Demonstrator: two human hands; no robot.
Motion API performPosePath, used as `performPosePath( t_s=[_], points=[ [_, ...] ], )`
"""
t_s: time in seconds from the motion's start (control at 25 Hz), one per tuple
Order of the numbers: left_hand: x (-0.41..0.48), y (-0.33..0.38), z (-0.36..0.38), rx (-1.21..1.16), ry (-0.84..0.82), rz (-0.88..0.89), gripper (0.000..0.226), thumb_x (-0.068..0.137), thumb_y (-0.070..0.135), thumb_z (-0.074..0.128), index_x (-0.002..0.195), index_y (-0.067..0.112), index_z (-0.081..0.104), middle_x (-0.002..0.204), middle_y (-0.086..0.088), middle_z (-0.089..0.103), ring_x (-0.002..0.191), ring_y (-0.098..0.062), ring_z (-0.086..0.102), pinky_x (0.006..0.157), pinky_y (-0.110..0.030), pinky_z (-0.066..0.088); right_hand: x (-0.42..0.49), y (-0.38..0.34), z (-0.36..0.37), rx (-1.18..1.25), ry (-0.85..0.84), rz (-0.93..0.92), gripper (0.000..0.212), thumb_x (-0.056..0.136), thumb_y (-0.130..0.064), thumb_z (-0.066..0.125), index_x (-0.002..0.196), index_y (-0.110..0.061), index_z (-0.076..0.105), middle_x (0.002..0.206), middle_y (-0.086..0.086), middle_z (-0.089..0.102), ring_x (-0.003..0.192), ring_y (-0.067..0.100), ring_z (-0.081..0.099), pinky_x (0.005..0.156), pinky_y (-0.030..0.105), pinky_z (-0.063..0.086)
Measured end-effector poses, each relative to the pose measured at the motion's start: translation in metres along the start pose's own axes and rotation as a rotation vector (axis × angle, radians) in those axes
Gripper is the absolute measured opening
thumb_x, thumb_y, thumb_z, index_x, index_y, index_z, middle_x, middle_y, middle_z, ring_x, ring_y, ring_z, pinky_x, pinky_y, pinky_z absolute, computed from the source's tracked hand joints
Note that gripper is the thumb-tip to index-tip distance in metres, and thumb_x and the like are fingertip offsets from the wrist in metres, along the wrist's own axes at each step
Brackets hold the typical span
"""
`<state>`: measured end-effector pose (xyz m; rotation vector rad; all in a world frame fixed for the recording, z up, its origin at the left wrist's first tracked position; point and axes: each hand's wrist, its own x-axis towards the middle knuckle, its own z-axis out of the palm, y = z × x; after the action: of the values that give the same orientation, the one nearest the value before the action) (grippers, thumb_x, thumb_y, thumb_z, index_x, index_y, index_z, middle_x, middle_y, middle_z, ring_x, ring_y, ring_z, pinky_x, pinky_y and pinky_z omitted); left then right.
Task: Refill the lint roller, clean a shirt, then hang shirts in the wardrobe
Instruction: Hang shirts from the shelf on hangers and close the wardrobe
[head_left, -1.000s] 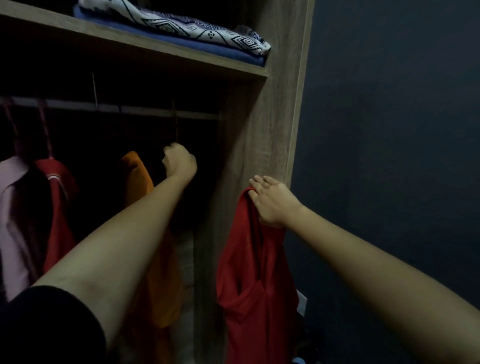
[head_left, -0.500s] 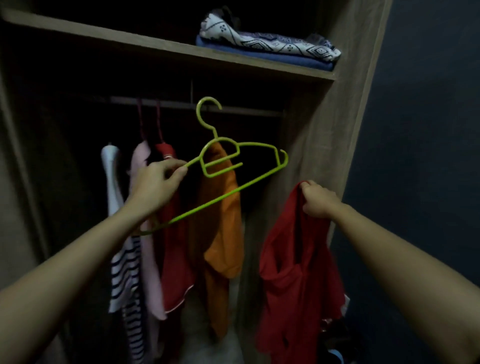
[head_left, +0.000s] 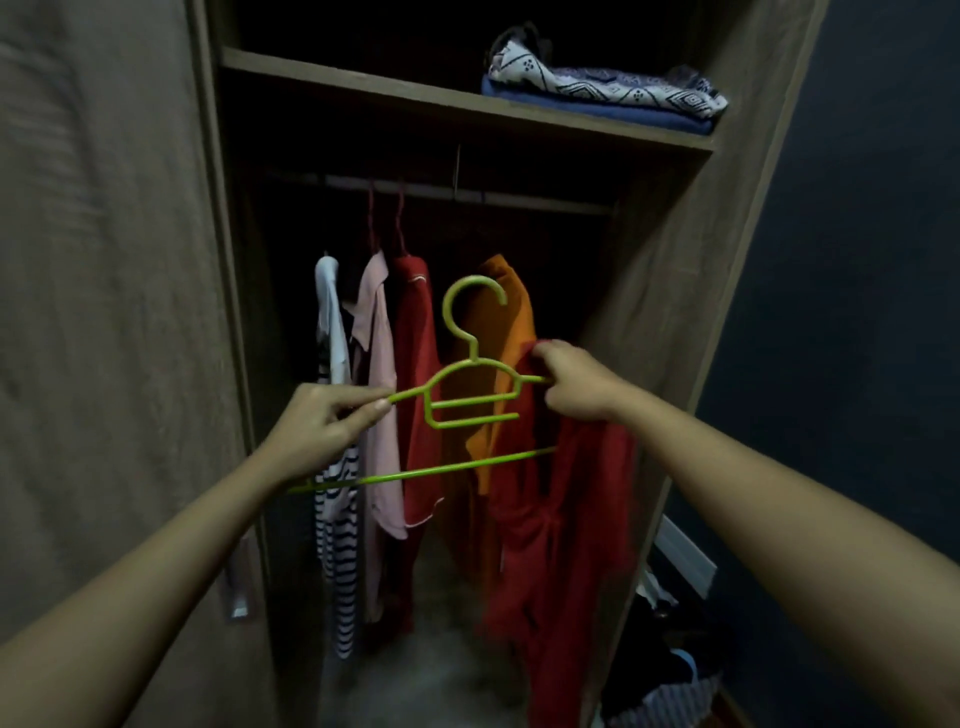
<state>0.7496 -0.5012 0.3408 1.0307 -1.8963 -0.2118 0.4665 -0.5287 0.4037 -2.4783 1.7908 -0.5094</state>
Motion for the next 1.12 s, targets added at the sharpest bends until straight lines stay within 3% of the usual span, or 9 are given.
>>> performPosePath(
  t_s=[0.08,0.2,0.4,0.56,0.68,0.76,0.84,1.04,1.12],
  points=[
    [-0.012,0.004,0.015,-0.045,0.068,0.034,0.021,0.086,0.011,0.063,0.106,0.008,0.07,0.083,0.025,0.069,0.076,0.014,0.061,0.064,-0.006,0.045,-0.016,-0.029,-0.002,-0.146,0.062,-0.135,0.044,0.081,-0.025,0.054,0.123,-0.014,0.048,0.128,0.01,0.052,0.115,0.03,0.051,0.088,0.038,0.043],
    [-0.025,0.013,0.019,-0.122,0.218,0.003,0.023,0.088,0.015,0.062,0.109,0.008,0.069,0.077,0.031,0.067,0.079,0.001,0.065,0.068,-0.016,0.05,-0.035,-0.037,-0.009,-0.471,0.405,-0.35,0.042,0.088,-0.053,0.032,0.107,-0.02,0.051,0.098,0.004,0.067,0.083,0.032,0.066,0.06,0.035,0.047],
    [-0.06,0.048,0.043,0.421,0.573,0.104,0.029,0.087,0.031,0.053,0.115,0.028,0.056,0.128,-0.011,0.047,0.108,-0.029,0.043,0.089,-0.042,0.036,-0.037,-0.058,-0.01,-0.396,0.607,-0.387,0.038,0.091,-0.049,0.028,0.093,-0.02,0.051,0.074,0.006,0.068,0.061,0.037,0.065,0.045,0.034,0.044],
    [-0.104,0.041,0.092,0.416,0.186,0.054,0.031,0.077,0.049,0.055,0.104,0.034,0.06,0.147,-0.005,0.021,0.112,-0.028,0.036,0.087,-0.047,0.043,-0.034,-0.079,-0.02,-0.35,0.655,-0.446,0.043,0.091,-0.051,0.026,0.1,-0.02,0.055,0.078,0.005,0.068,0.066,0.037,0.066,0.049,0.031,0.037],
    [-0.106,0.012,0.084,0.501,0.042,0.081,0.059,0.058,0.019,0.074,0.11,0.034,0.054,0.153,-0.003,0.011,0.107,-0.029,0.034,0.077,-0.051,0.05,-0.038,-0.081,-0.018,-0.352,0.618,-0.476,0.045,0.091,-0.053,0.024,0.104,-0.022,0.055,0.081,0.002,0.069,0.07,0.034,0.067,0.049,0.032,0.041],
    [-0.111,-0.001,0.074,0.559,0.025,0.15,0.076,0.049,0.007,0.076,0.115,0.034,0.051,0.149,-0.009,0.02,0.109,-0.032,0.036,0.077,-0.051,0.05,-0.041,-0.075,-0.013,-0.319,0.628,-0.448,0.044,0.091,-0.053,0.025,0.105,-0.023,0.055,0.083,0.001,0.07,0.073,0.033,0.067,0.051,0.035,0.047],
    [-0.125,-0.019,0.066,0.499,0.05,0.13,0.062,0.059,0.015,0.069,0.115,0.035,0.053,0.142,-0.014,0.028,0.114,-0.034,0.038,0.087,-0.048,0.046,-0.046,-0.066,-0.012,-0.267,0.659,-0.407,0.041,0.091,-0.051,0.03,0.105,-0.023,0.056,0.08,0.002,0.07,0.072,0.032,0.067,0.052,0.034,0.047],
    [-0.128,-0.056,0.001,0.056,-0.209,-0.2,0.058,0.058,0.033,0.048,0.094,0.079,0.045,0.104,0.012,0.059,0.102,-0.015,0.059,0.094,-0.015,0.042,-0.064,-0.015,0.002,-0.335,0.621,-0.546,0.046,0.094,-0.055,0.024,0.107,-0.027,0.058,0.083,0.004,0.072,0.063,0.028,0.07,0.041,0.038,0.052],
    [-0.101,-0.058,-0.015,0.083,-0.248,-0.258,0.054,0.062,0.022,0.061,0.08,0.072,0.055,0.089,0.004,0.057,0.086,-0.016,0.057,0.089,-0.028,0.045,-0.071,-0.007,0.023,-0.405,0.59,-0.52,0.051,0.095,-0.056,0.02,0.107,-0.029,0.061,0.079,0.002,0.071,0.054,0.028,0.067,0.036,0.034,0.05]
  ],
)
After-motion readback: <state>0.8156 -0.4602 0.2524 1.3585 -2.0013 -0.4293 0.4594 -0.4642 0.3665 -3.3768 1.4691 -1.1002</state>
